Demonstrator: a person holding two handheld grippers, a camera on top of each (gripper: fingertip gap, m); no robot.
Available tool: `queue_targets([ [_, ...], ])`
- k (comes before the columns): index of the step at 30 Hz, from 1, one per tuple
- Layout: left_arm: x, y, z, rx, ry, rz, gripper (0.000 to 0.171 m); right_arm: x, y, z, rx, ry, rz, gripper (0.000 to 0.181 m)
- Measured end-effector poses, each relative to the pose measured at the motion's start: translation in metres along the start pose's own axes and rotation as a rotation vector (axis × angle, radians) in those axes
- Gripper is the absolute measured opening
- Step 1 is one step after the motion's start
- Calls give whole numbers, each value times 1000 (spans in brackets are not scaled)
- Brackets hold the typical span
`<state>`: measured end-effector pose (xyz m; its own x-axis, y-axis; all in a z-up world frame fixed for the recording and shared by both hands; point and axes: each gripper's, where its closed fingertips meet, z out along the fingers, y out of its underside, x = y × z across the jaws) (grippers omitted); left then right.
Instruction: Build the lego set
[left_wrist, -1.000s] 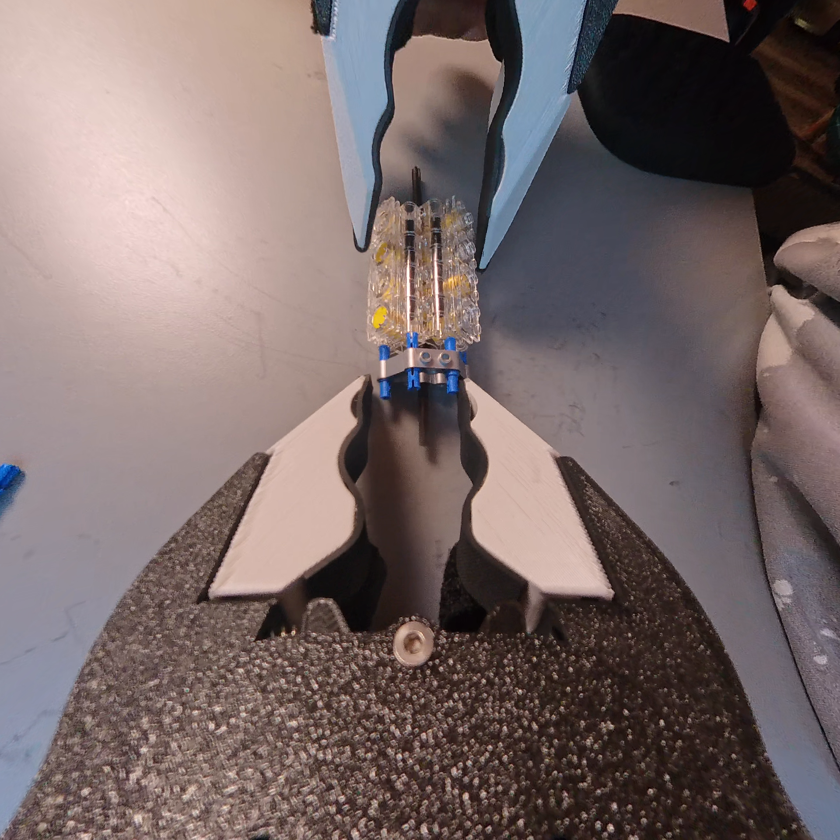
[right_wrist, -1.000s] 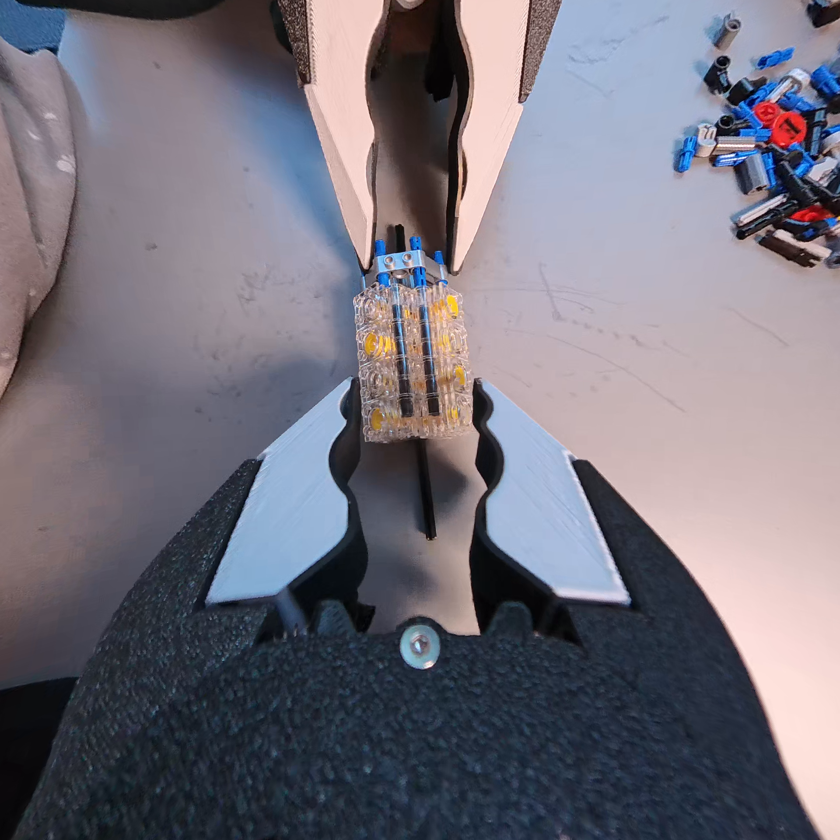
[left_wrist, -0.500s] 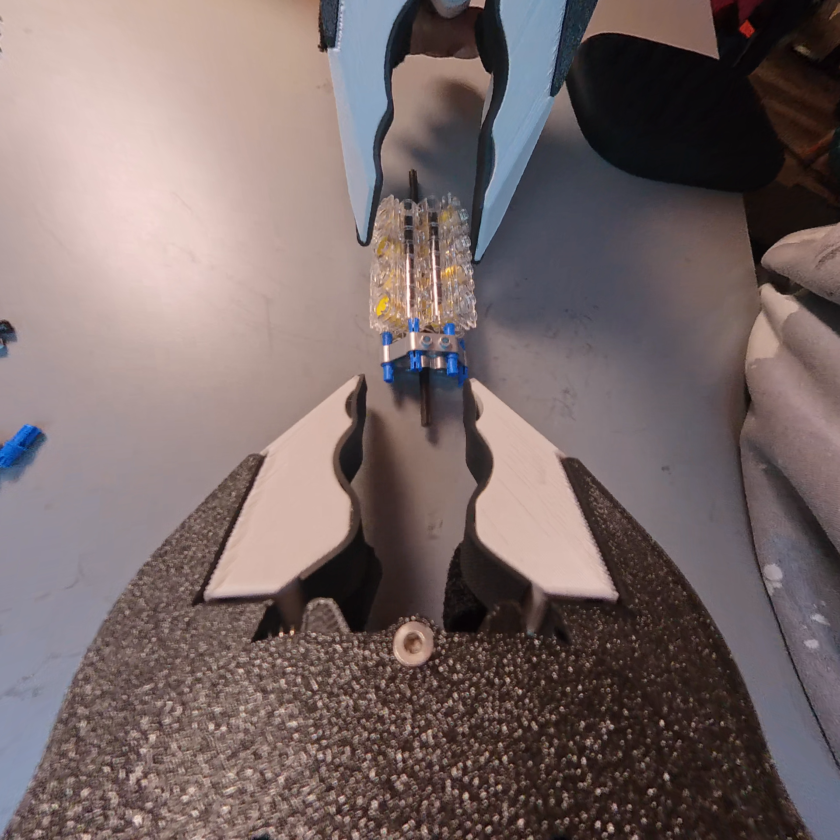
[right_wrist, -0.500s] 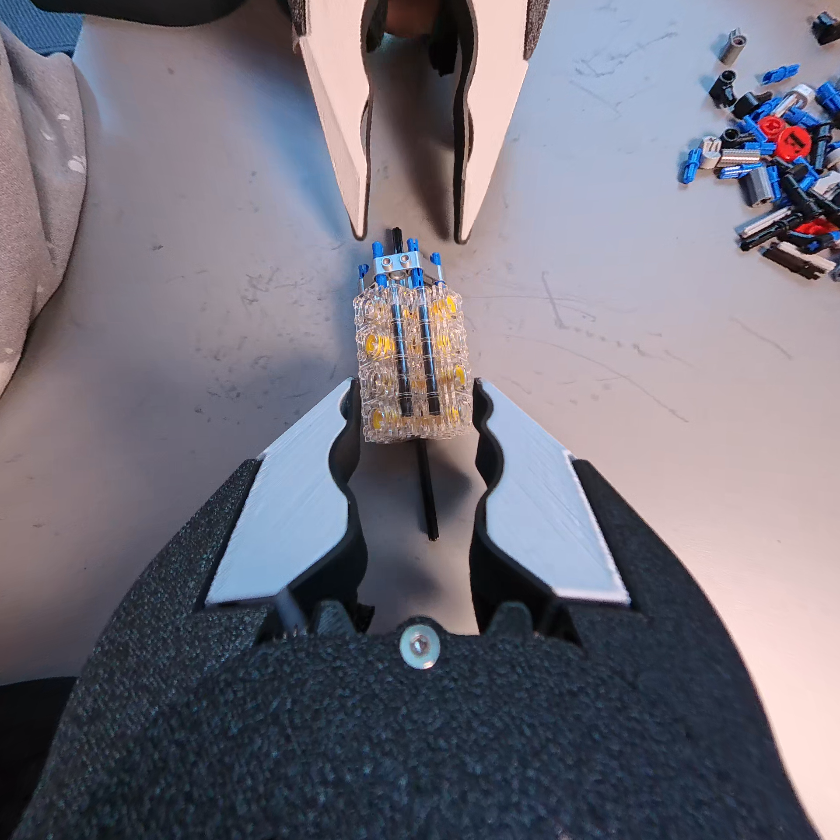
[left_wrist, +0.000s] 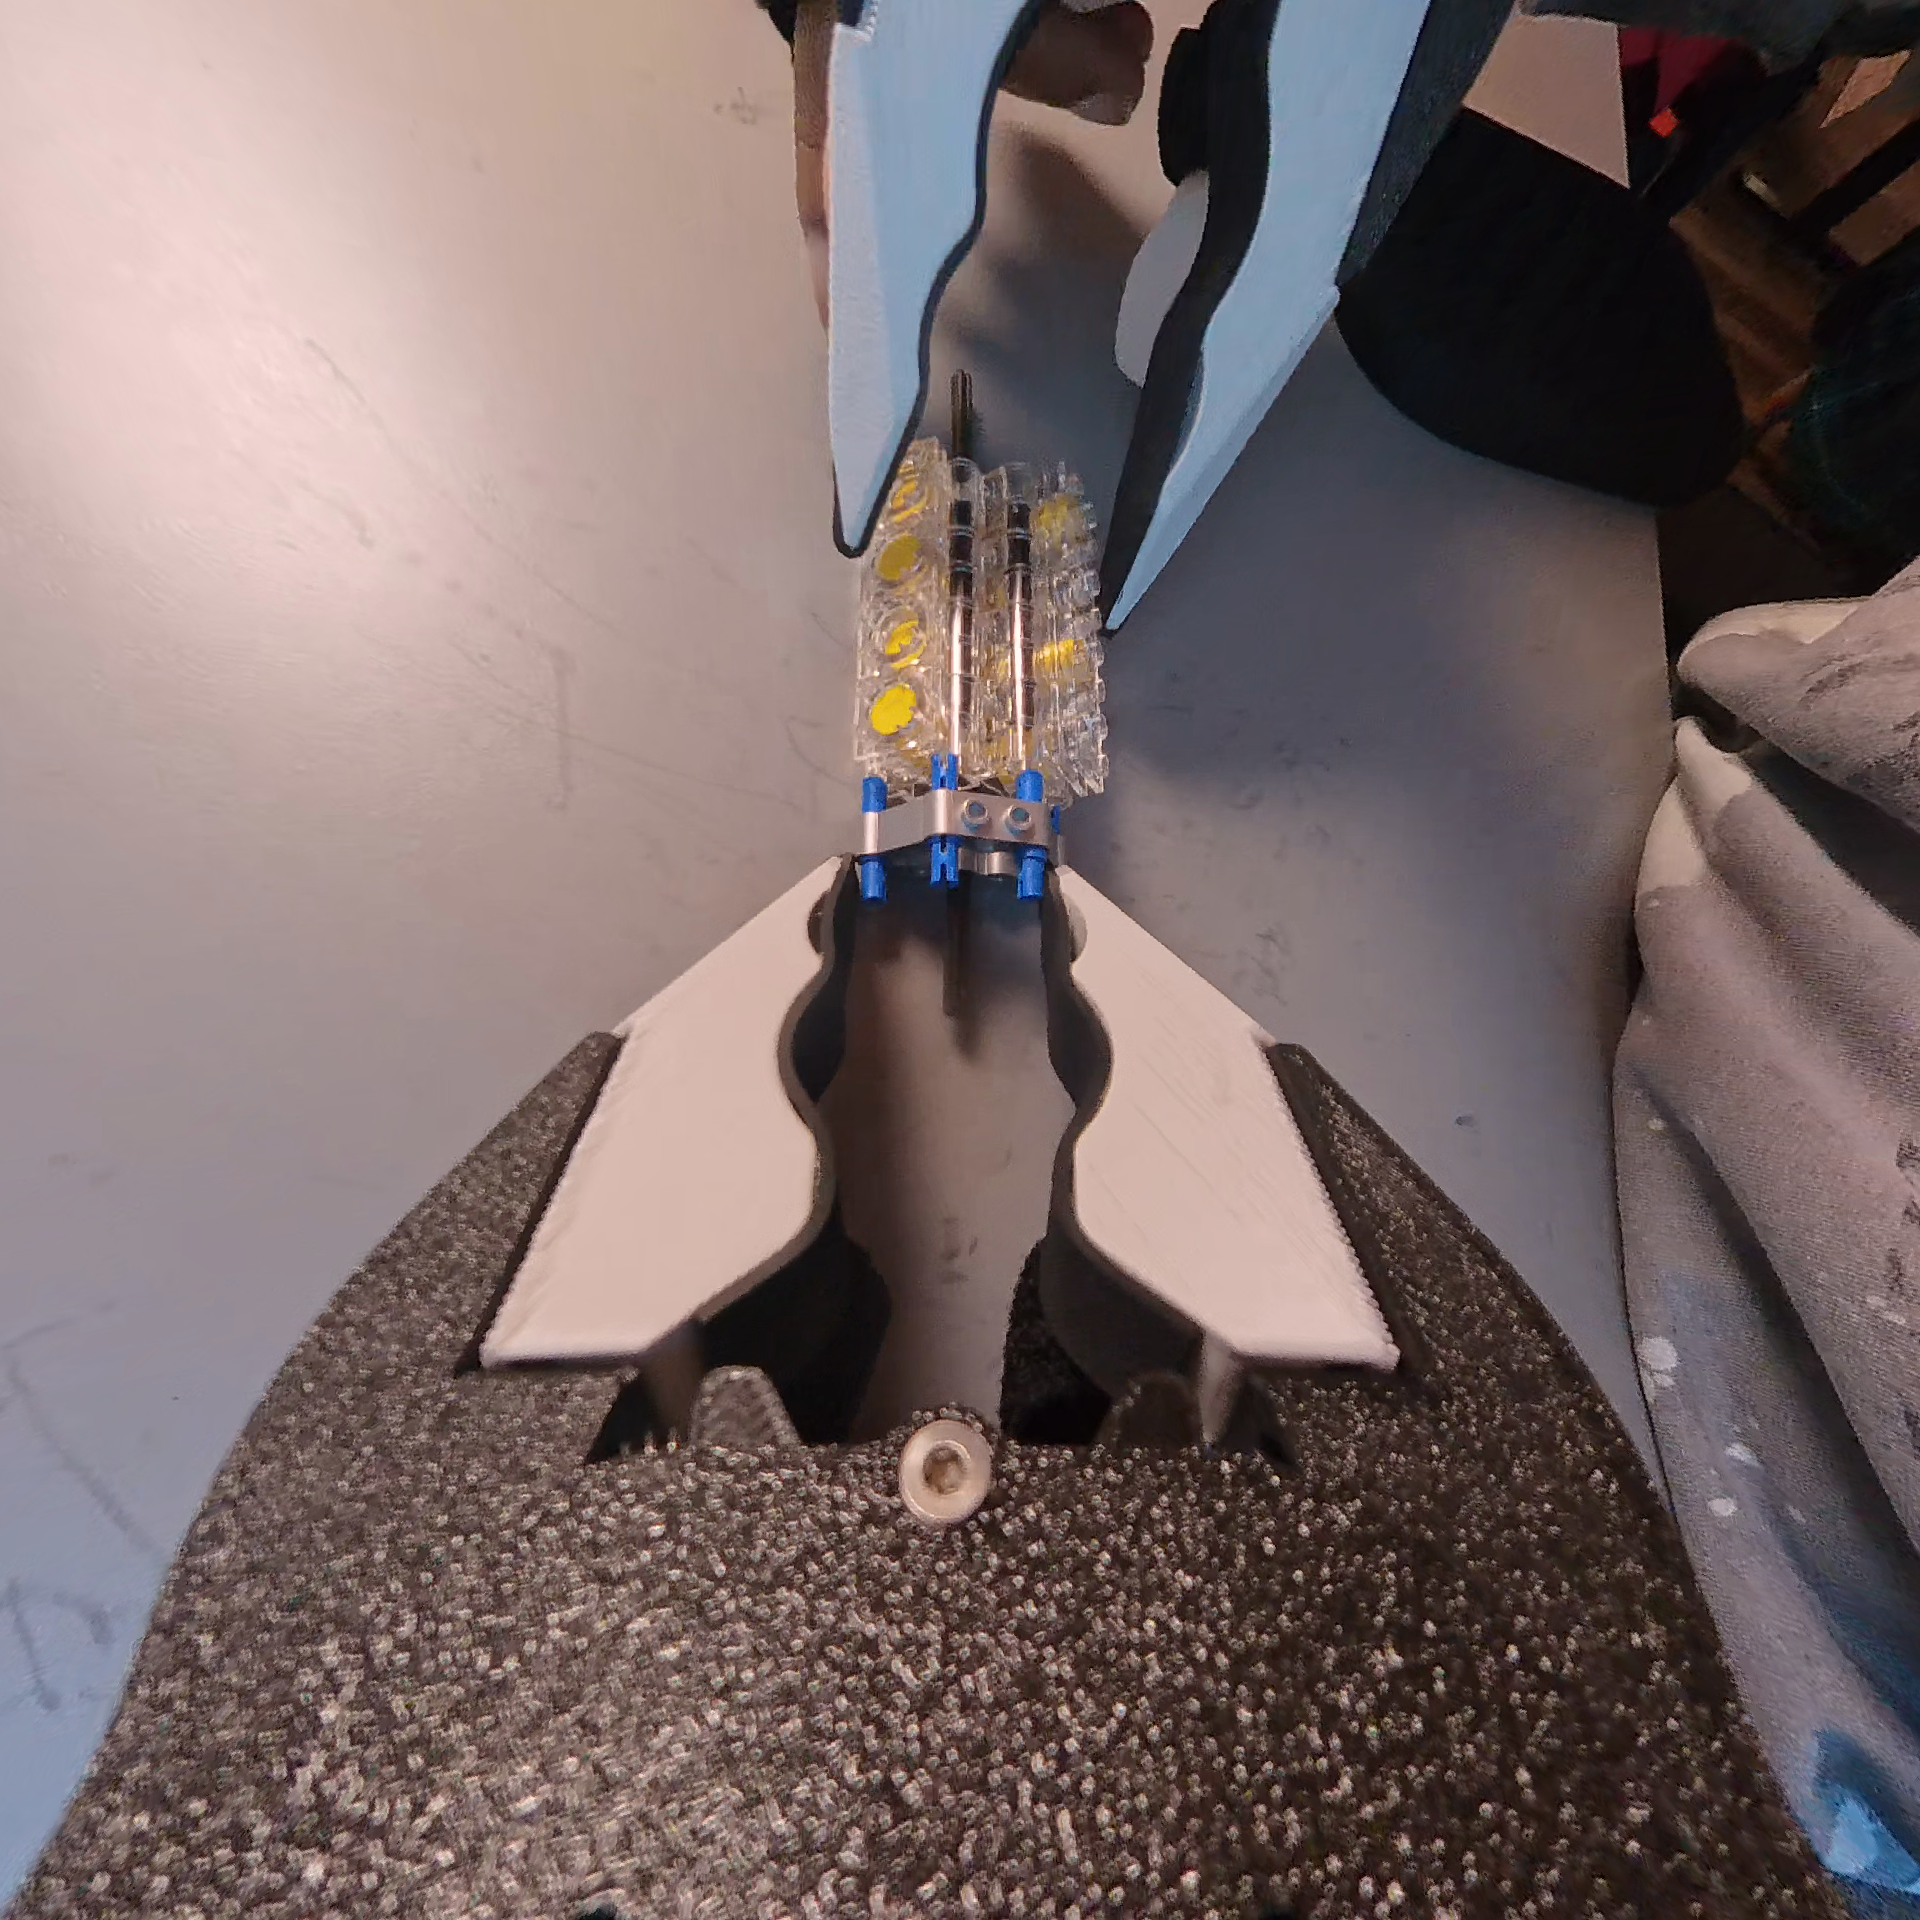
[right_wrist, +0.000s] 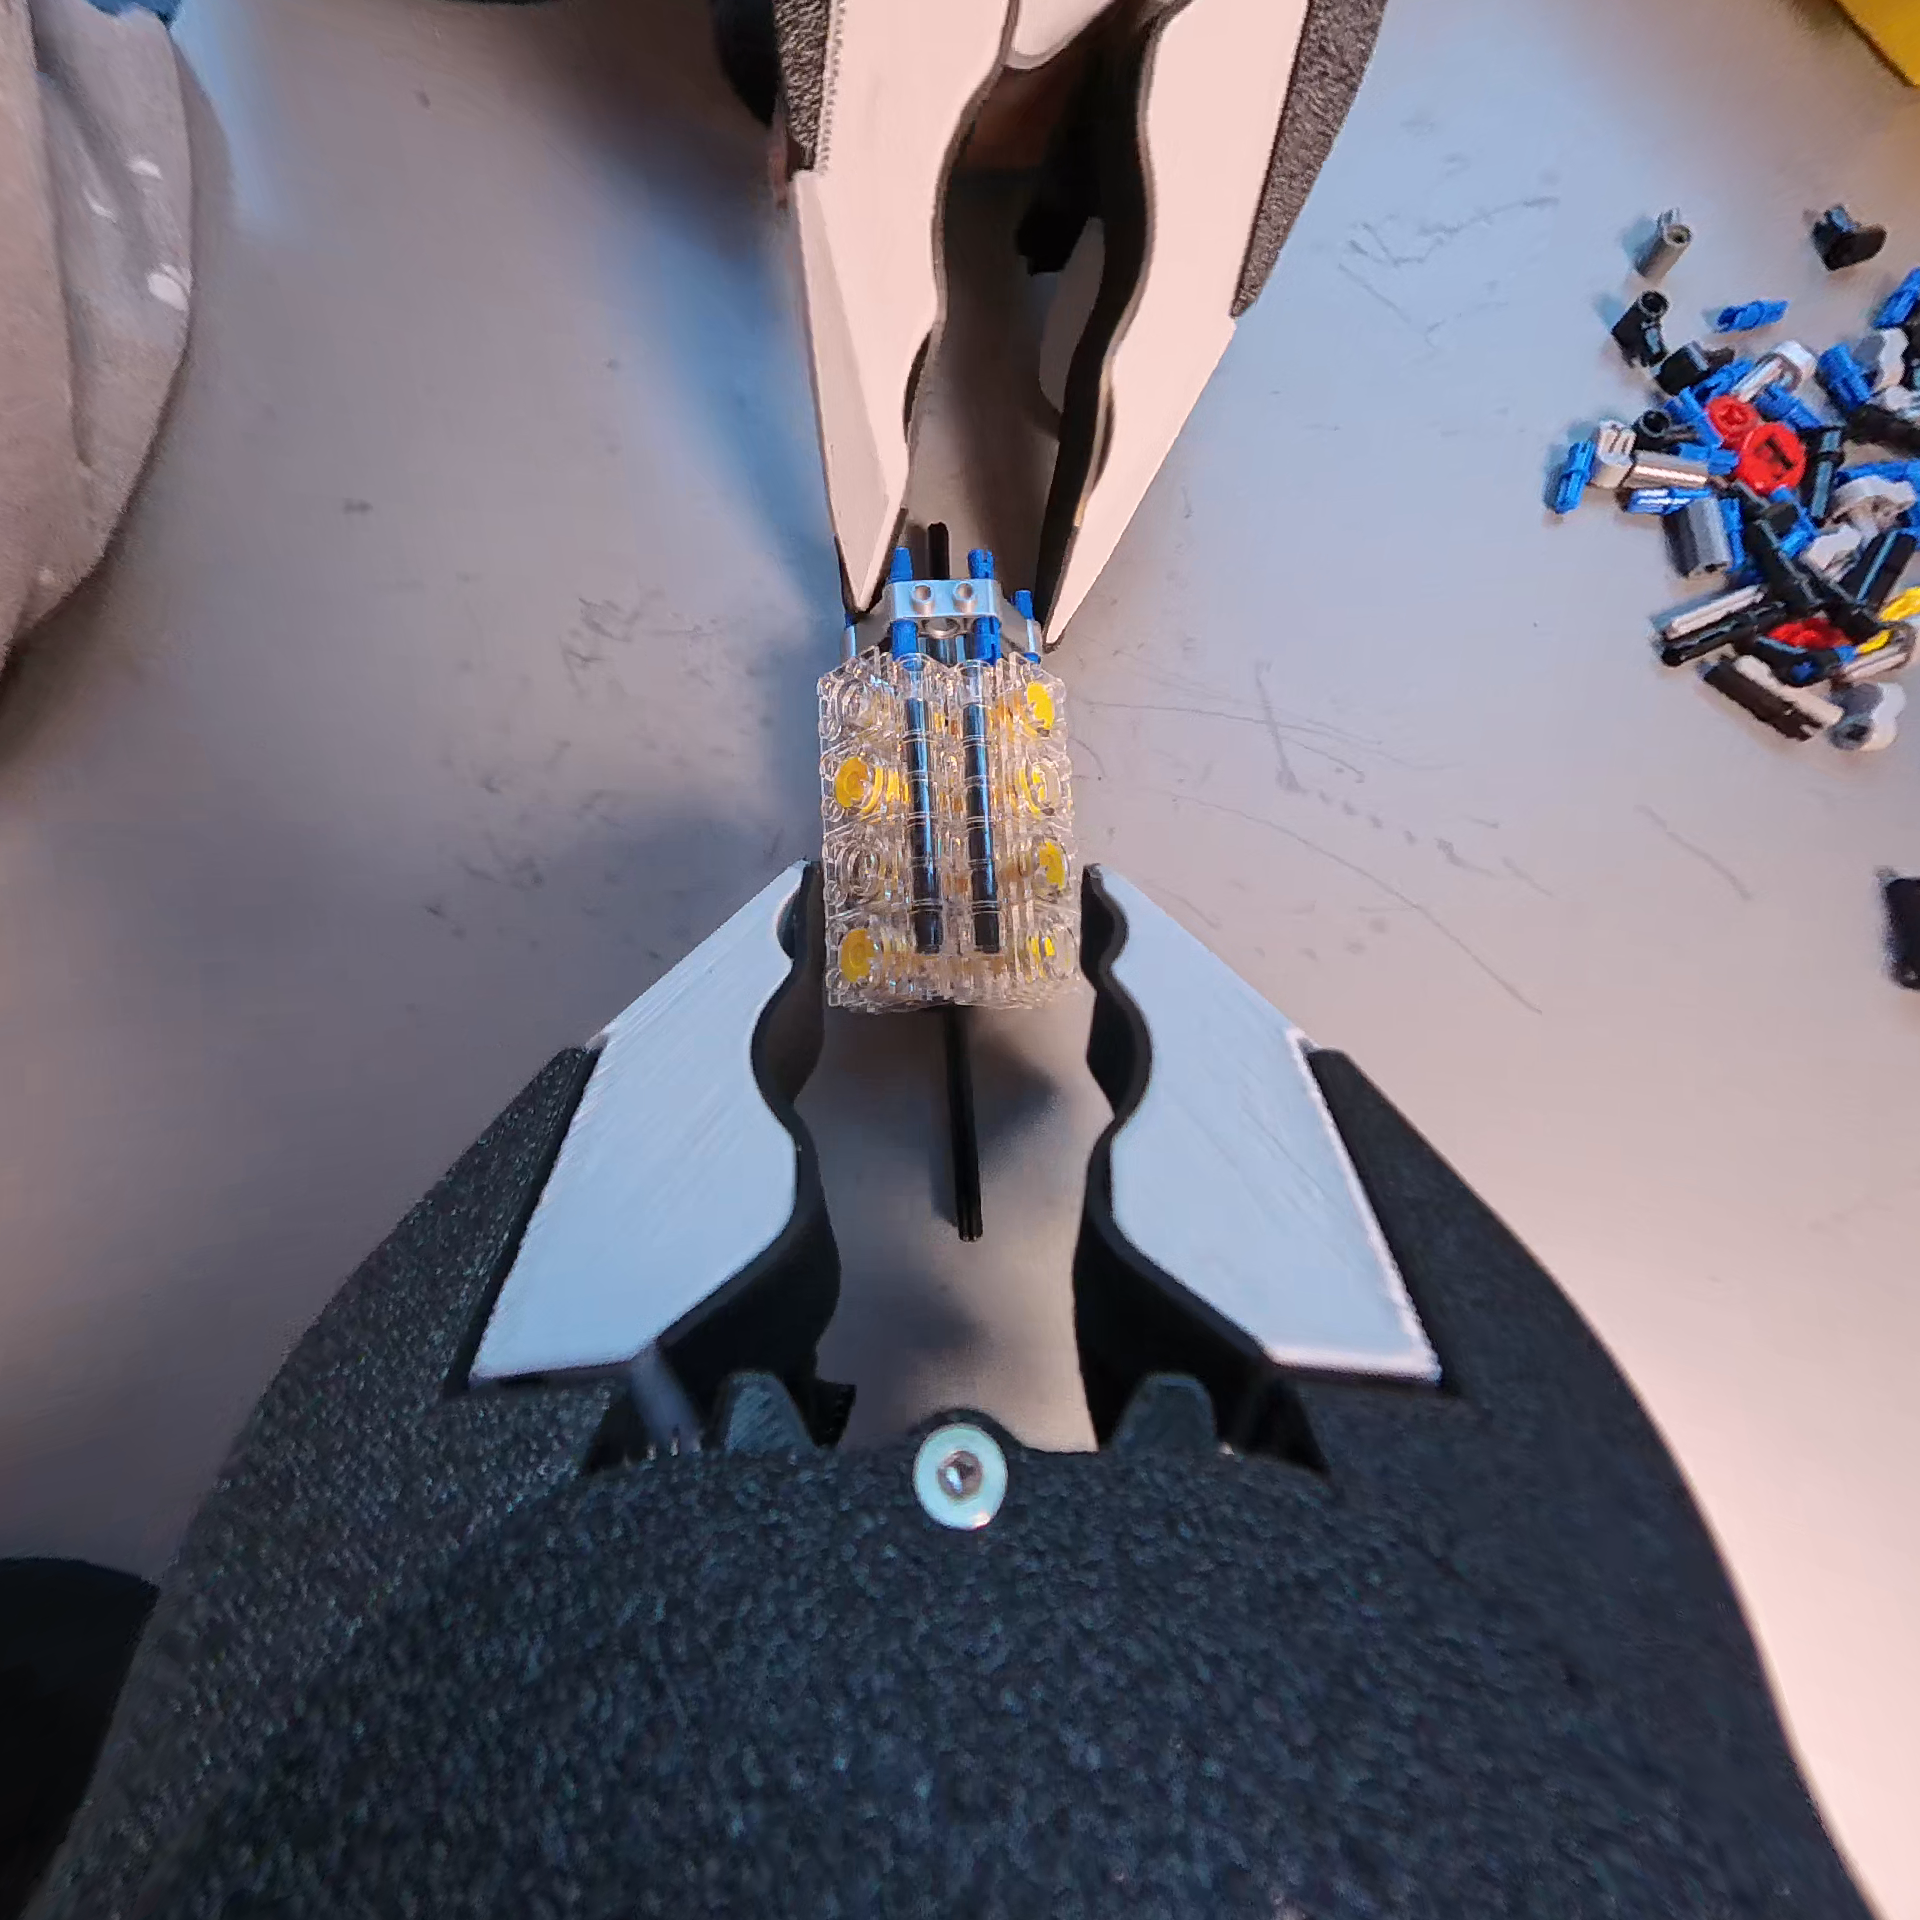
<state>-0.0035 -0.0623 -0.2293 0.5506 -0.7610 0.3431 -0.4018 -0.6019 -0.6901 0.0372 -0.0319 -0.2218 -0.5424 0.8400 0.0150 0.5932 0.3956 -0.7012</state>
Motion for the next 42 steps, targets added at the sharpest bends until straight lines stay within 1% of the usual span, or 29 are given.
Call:
queue_targets([
  [4, -1, 0, 0, -1, 9, -36, 33, -3, -1, 1, -17, 42, -58, 46],
  [7, -1, 0, 0, -23, -12, -10, 33, -3, 0, 1, -17, 56, -56, 45],
  [12, -1, -2, -1, -21, 29, -98, 33, -3, 0, 0, -10, 63, -66, 44],
  [15, -2, -2, -1, -39, 39, -118, 32, -3, 0, 0, 0, 65, -65, 44],
  [20, -1, -1, 0, -47, 17, -23, 32, -3, -1, 1, 23, 60, -47, 44],
  [26, 1, -1, 3, -33, -29, 105, 32, -4, 1, 0, 17, 40, -33, 44],
  [30, 1, -2, 3, -13, -55, 135, 31, -5, 1, -1, 23, 28, -9, 45],
  [34, 0, -5, 1, 0, -96, 208, 29, -4, 1, -1, 31, 12, 14, 45],
  [36, 2, -7, 0, 11, -92, 213, 25, -4, 0, -1, 42, 2, 33, 44],
  [39, 2, -7, -1, 27, -64, 175, 25, -4, 0, -1, 48, -5, 44, 44],
  [42, 2, -7, 0, 33, -73, 207, 25, -4, 0, -1, 48, -1, 48, 45],
])
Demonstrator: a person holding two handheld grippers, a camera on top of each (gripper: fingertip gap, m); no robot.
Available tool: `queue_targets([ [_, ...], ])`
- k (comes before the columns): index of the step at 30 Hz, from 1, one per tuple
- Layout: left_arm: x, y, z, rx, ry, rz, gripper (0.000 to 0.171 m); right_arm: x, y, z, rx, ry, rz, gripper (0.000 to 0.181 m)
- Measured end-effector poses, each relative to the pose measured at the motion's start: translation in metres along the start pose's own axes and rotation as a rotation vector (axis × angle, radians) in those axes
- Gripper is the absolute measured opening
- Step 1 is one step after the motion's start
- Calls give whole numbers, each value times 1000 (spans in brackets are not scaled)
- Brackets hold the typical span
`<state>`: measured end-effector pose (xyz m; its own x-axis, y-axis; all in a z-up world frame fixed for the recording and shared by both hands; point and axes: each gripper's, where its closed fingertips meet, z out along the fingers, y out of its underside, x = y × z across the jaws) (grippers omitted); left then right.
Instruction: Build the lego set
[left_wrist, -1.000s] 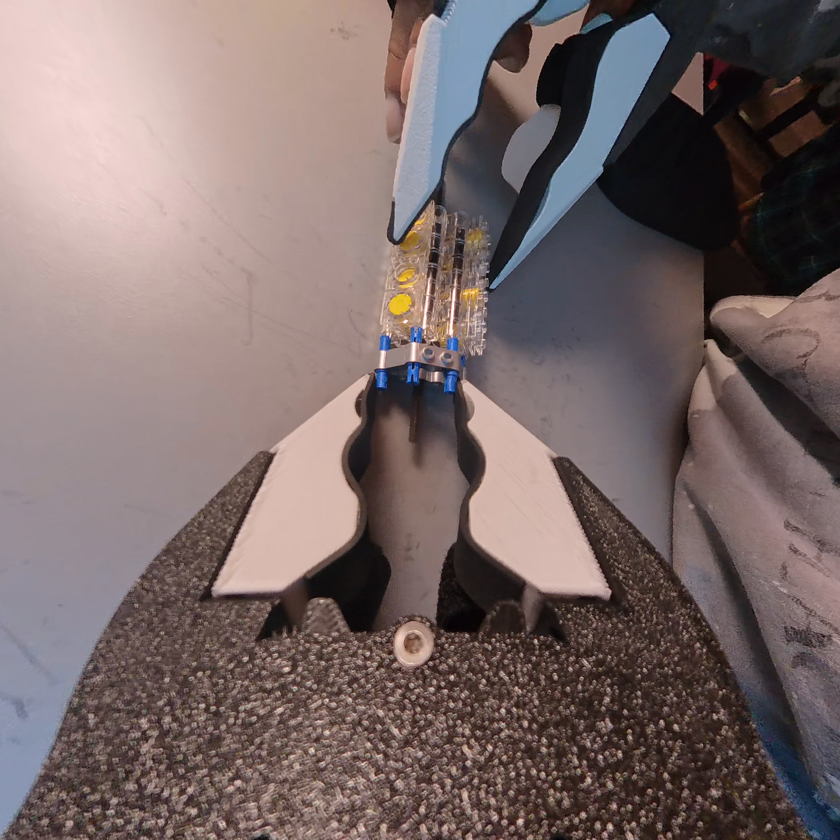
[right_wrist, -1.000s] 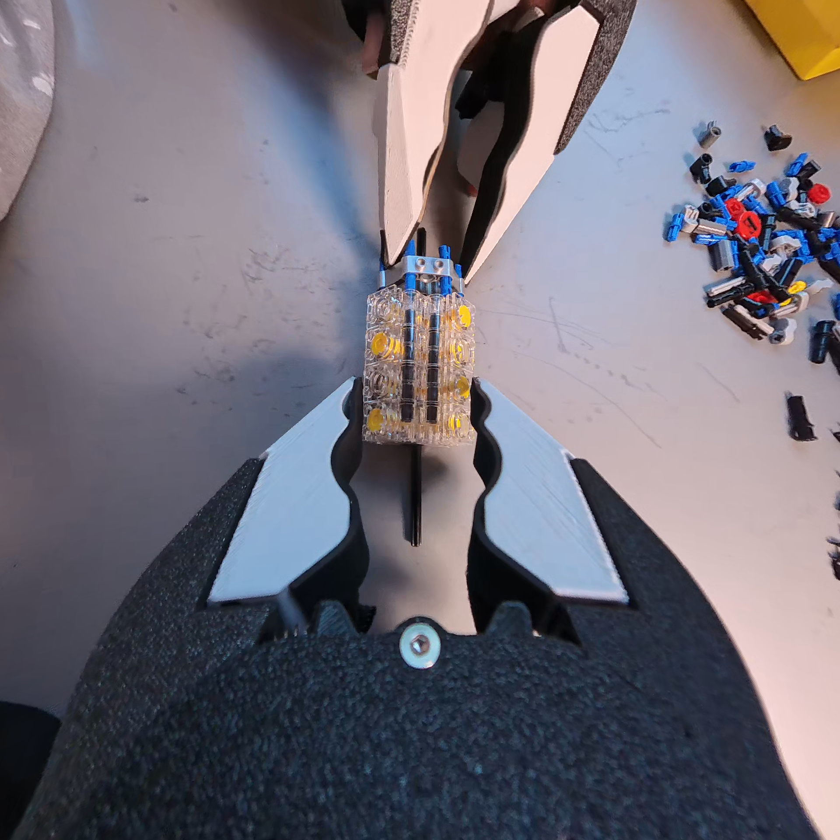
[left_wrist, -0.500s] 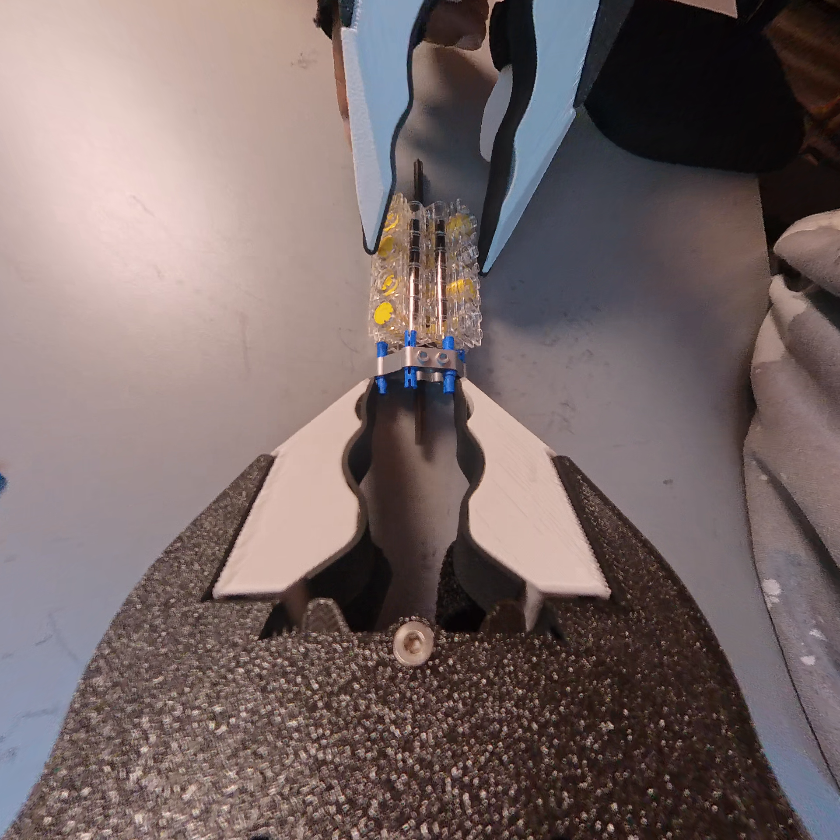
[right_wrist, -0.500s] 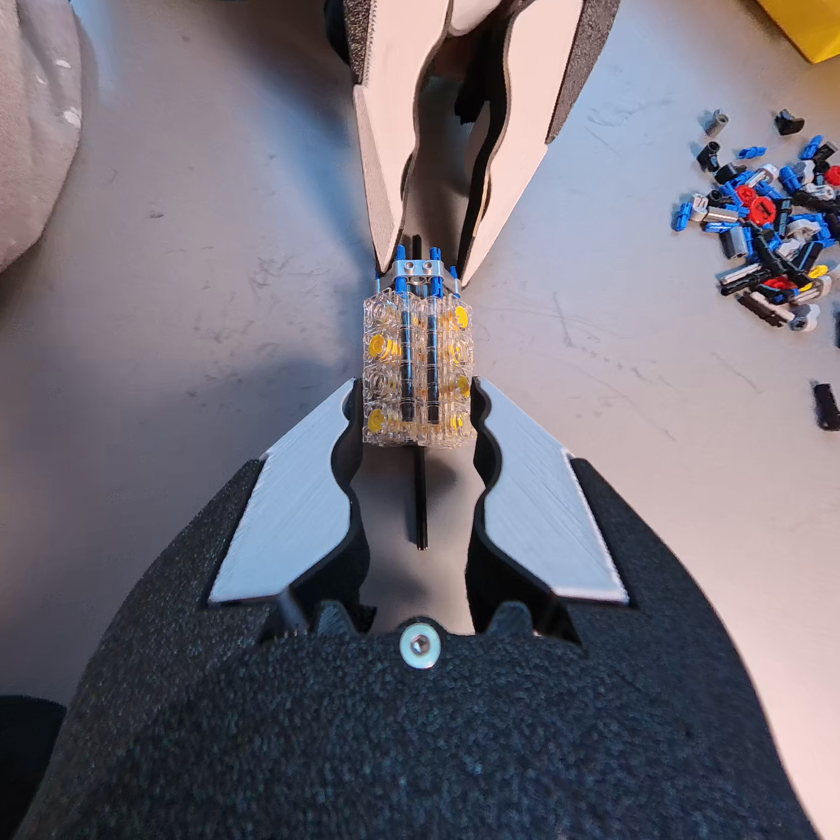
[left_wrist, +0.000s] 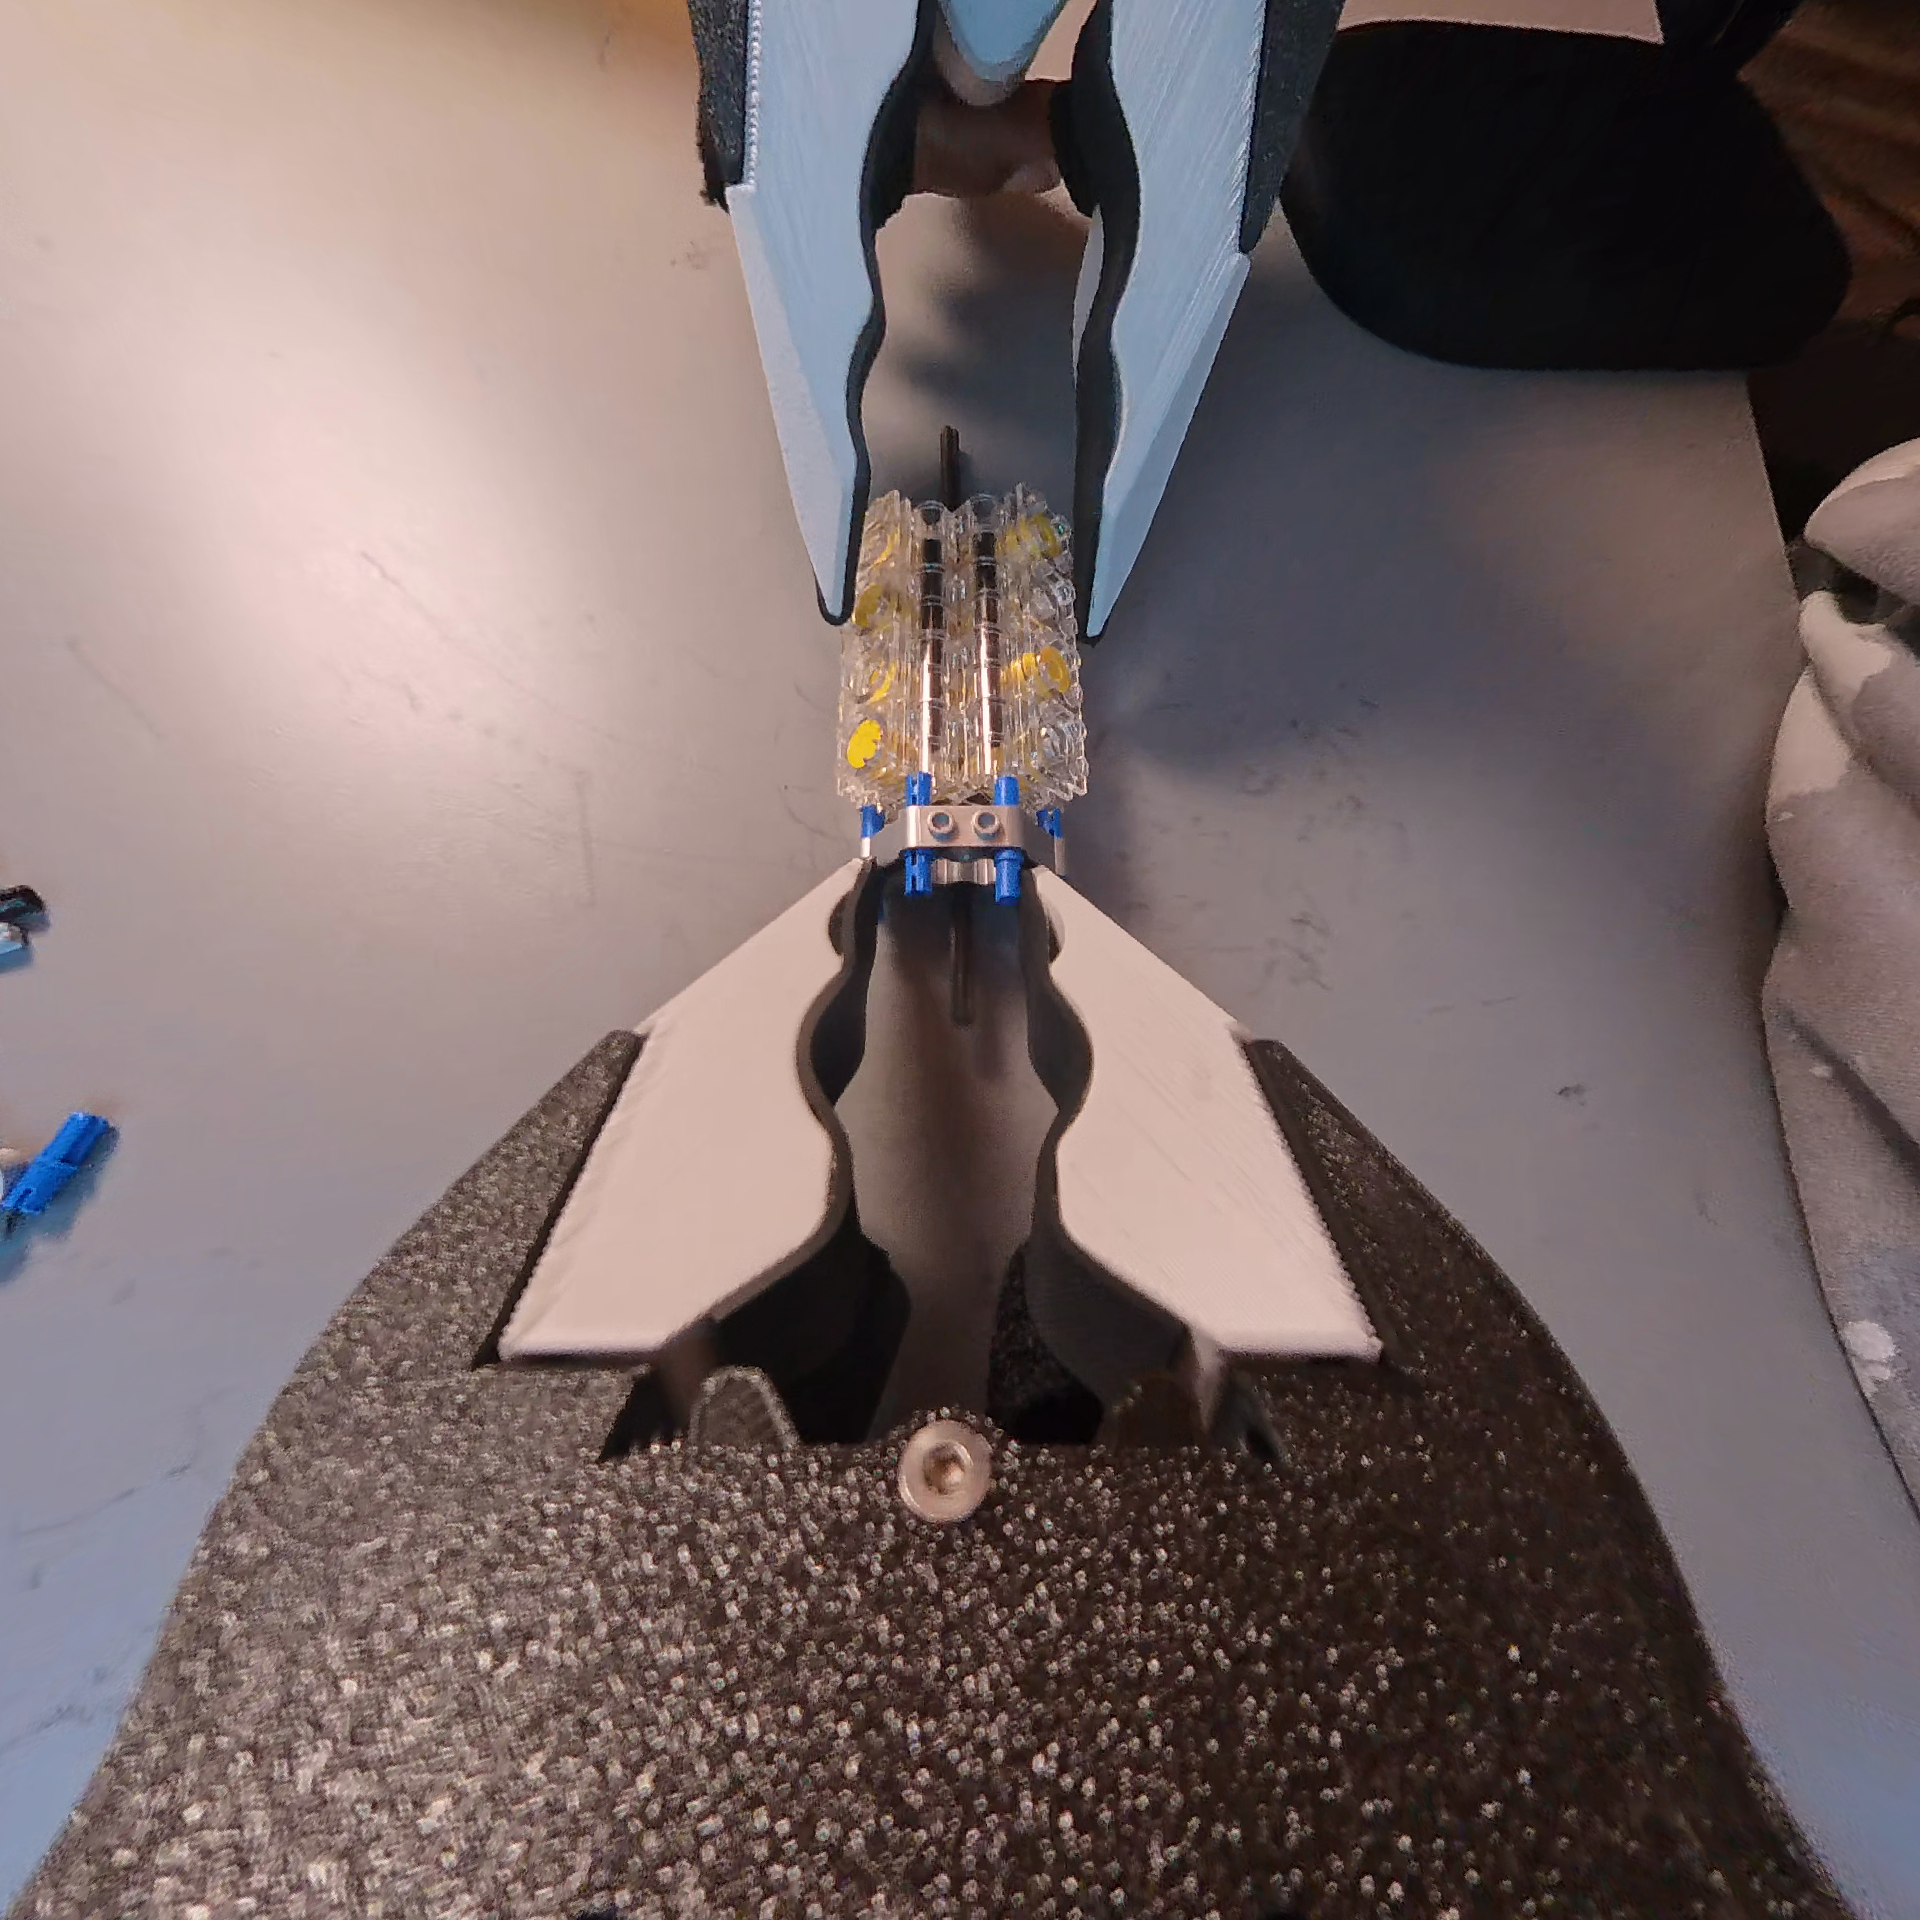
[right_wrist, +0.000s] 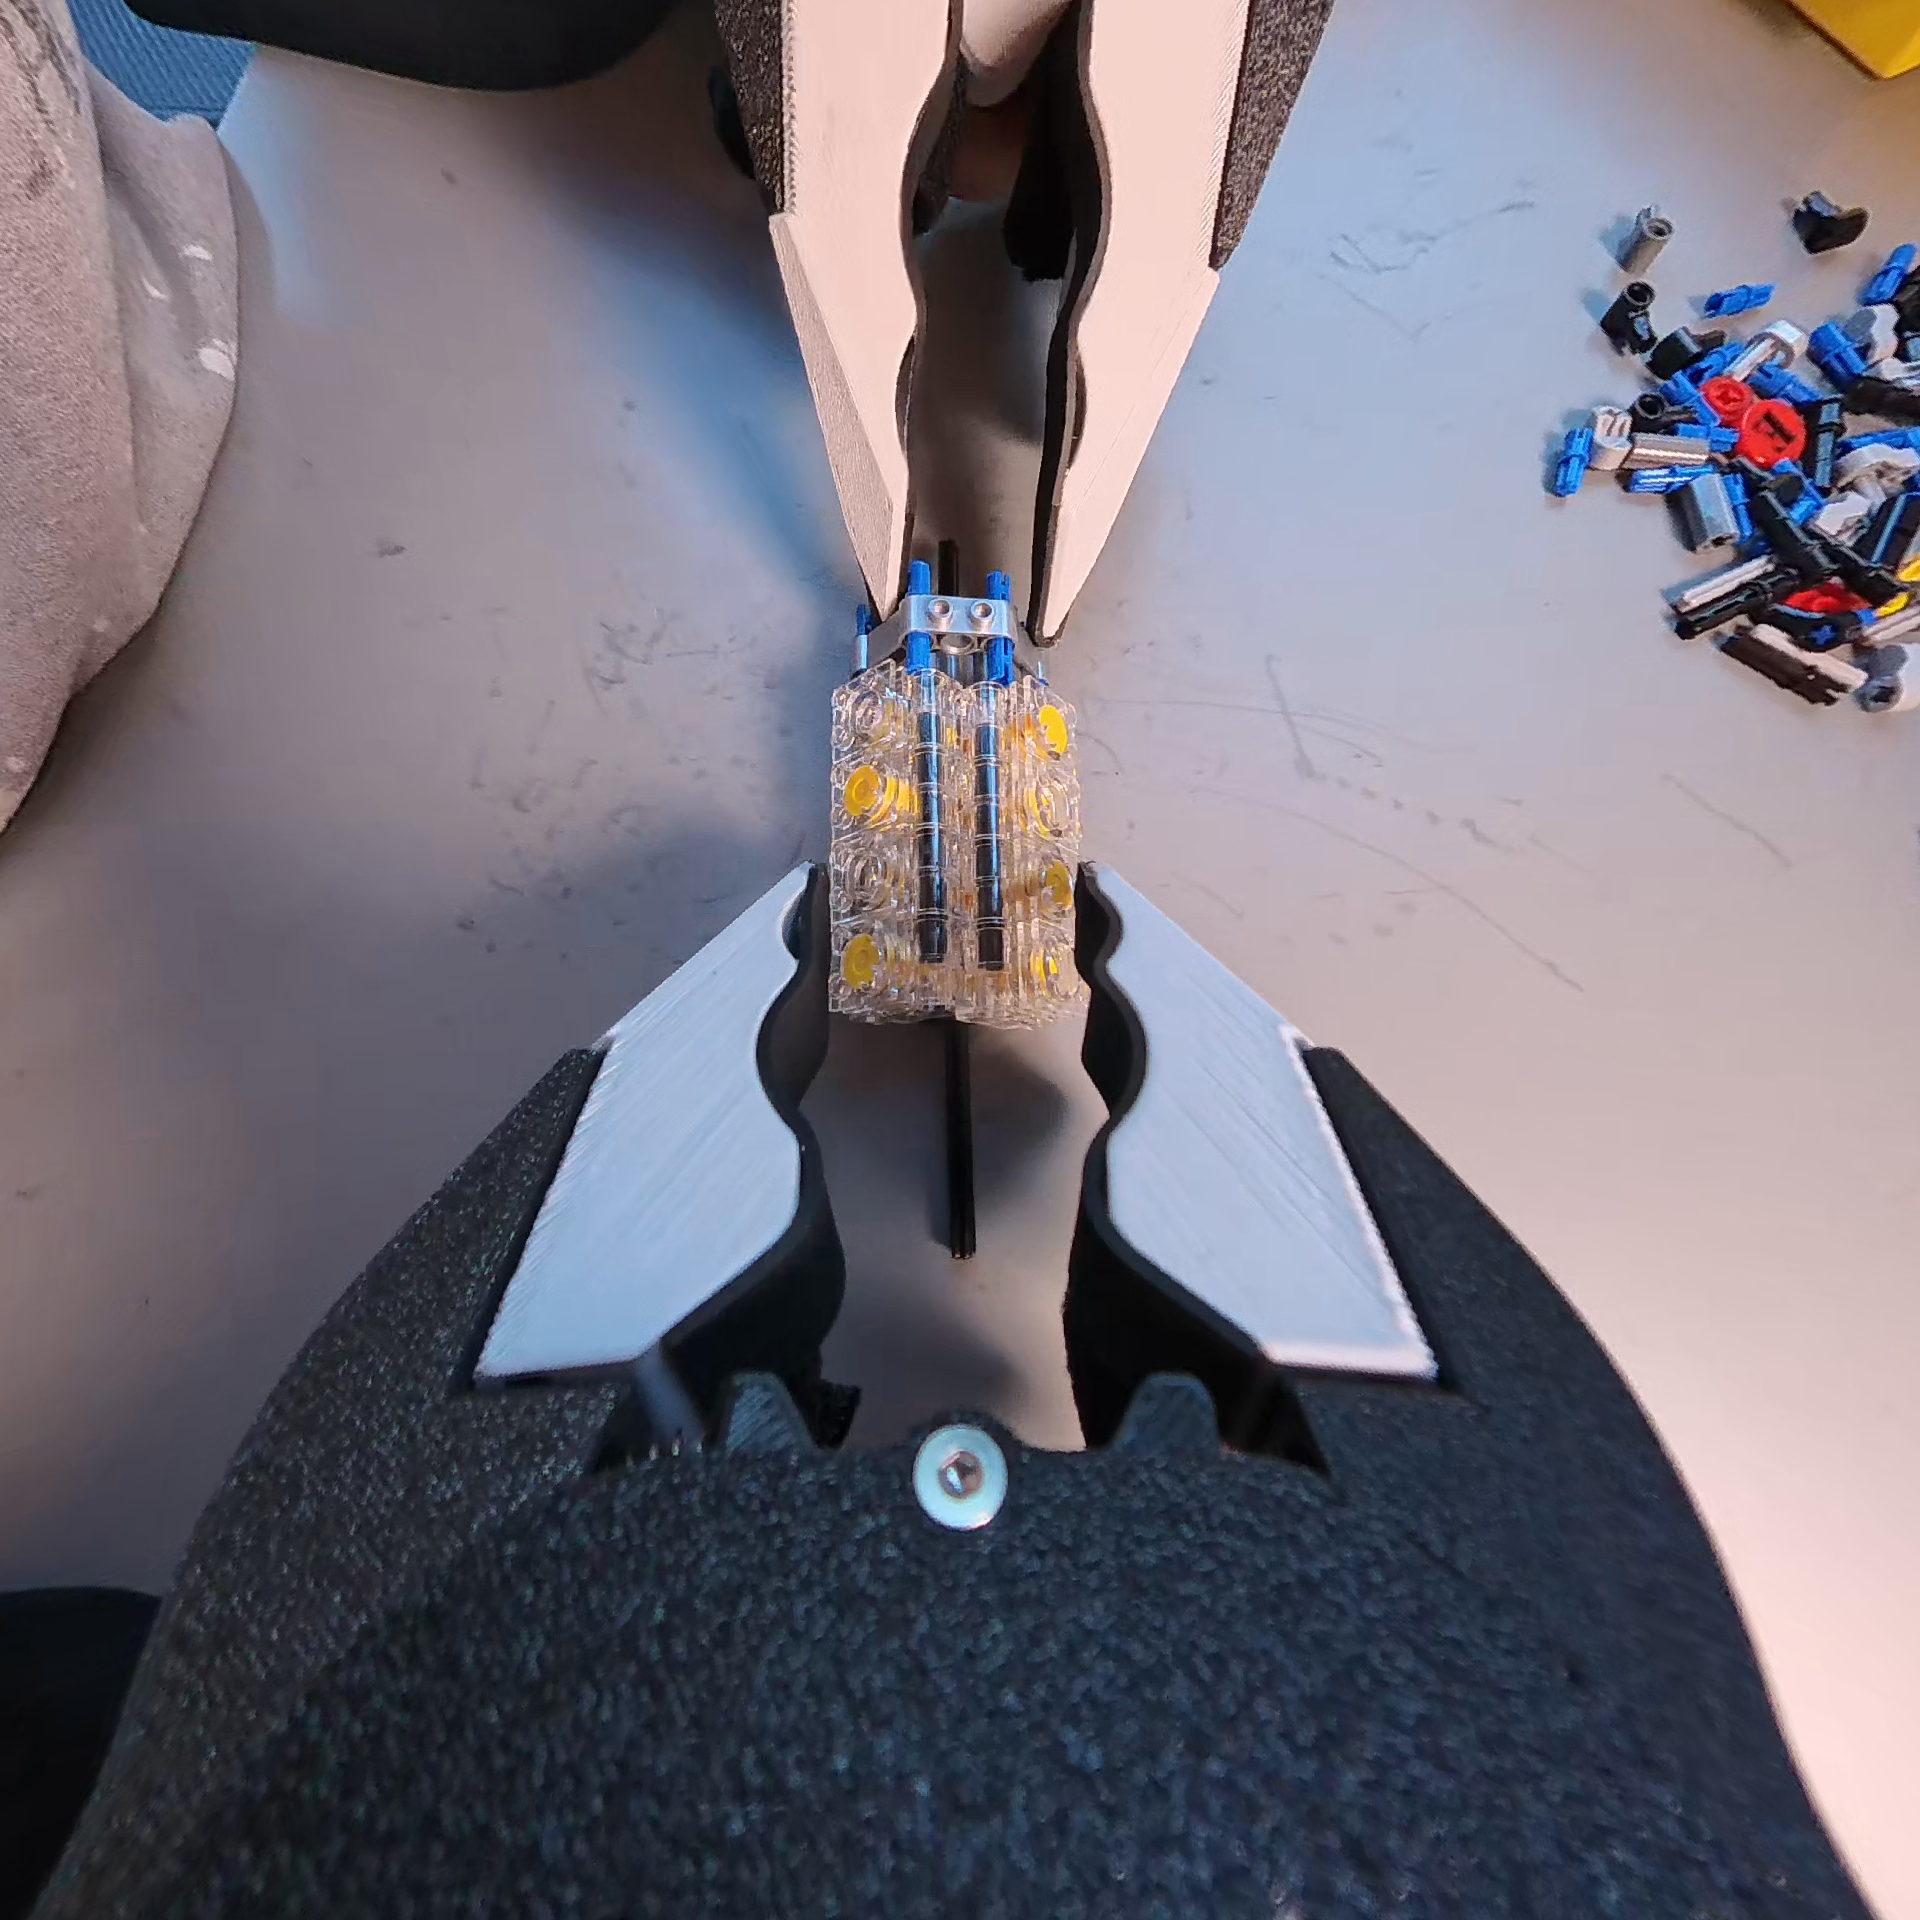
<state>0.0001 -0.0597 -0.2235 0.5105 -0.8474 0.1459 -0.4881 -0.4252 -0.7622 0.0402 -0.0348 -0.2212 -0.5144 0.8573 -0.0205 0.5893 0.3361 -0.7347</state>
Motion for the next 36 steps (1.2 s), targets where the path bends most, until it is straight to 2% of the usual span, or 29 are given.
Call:
queue_targets([
  [10, 1, 2, 1, 11, -58, 105, 25, 0, 0, 0, 1, -16, 26, 45],
  [14, 2, 1, -1, 26, -47, 66, 35, 0, 0, 0, -27, 10, -6, 45],
  [22, 2, -1, -12, 55, -28, 14, 35, -3, -1, -15, -56, 110, -20, 51],
  [27, 2, 6, -7, 26, -18, 20, 39, -5, 4, -11, -109, 159, 4, 66],
  [31, 2, 4, -5, 22, -25, 28, 39, 1, 4, -3, -108, 120, 57, 65],
  [33, 3, 5, -3, 16, -34, 39, 35, -2, 2, 2, -103, 70, 65, 49],
  [36, 3, 5, -2, 14, -50, 50, 34, -2, 0, 5, -108, 24, 76, 48],
])
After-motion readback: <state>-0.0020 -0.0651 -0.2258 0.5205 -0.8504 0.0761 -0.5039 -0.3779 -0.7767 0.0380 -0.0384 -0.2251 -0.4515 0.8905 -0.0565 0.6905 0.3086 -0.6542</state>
